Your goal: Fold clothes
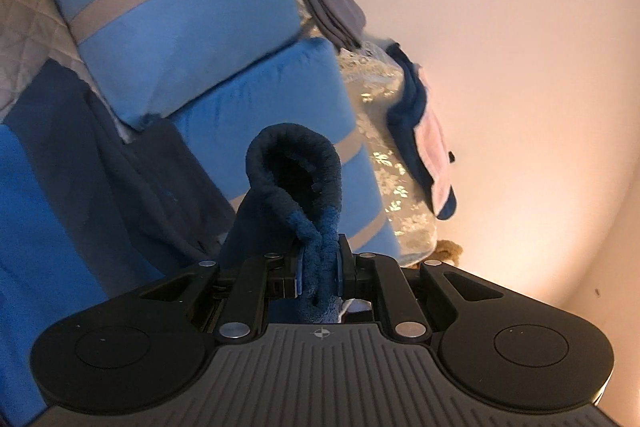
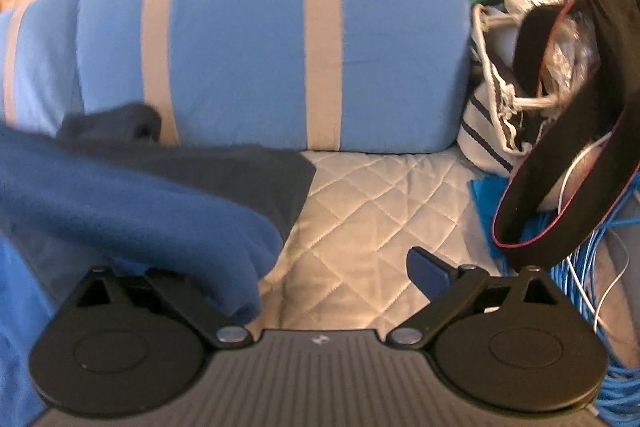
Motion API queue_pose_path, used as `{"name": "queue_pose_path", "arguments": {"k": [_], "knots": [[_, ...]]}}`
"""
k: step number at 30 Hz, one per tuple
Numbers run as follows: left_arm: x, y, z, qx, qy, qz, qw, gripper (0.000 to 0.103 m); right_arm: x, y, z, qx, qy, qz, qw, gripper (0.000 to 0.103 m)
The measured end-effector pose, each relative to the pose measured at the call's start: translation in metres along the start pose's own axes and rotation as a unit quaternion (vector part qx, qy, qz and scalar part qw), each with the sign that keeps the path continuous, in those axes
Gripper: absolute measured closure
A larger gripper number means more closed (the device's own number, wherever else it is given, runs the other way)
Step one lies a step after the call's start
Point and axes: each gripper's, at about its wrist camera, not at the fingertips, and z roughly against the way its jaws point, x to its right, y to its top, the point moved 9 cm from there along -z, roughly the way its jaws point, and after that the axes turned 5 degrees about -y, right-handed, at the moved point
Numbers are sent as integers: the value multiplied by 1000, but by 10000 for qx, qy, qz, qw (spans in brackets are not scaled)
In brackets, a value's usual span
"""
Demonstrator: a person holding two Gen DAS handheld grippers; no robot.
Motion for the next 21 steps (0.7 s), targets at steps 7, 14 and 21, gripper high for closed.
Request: {"name": "queue_pose_path", "arguments": {"k": [7,14,21], "knots": [[-5,14,10,252,-42,210,9995,89,-9,27,-1,365,-179,405,9984,0],[5,31,17,643,-213,356,9971,89,-42,1,-17,18,50,884,9961,0],[25,45,25,773,-438,363,9954,89,-58,-35,-24,-261,109,1531,9878,0]]}}
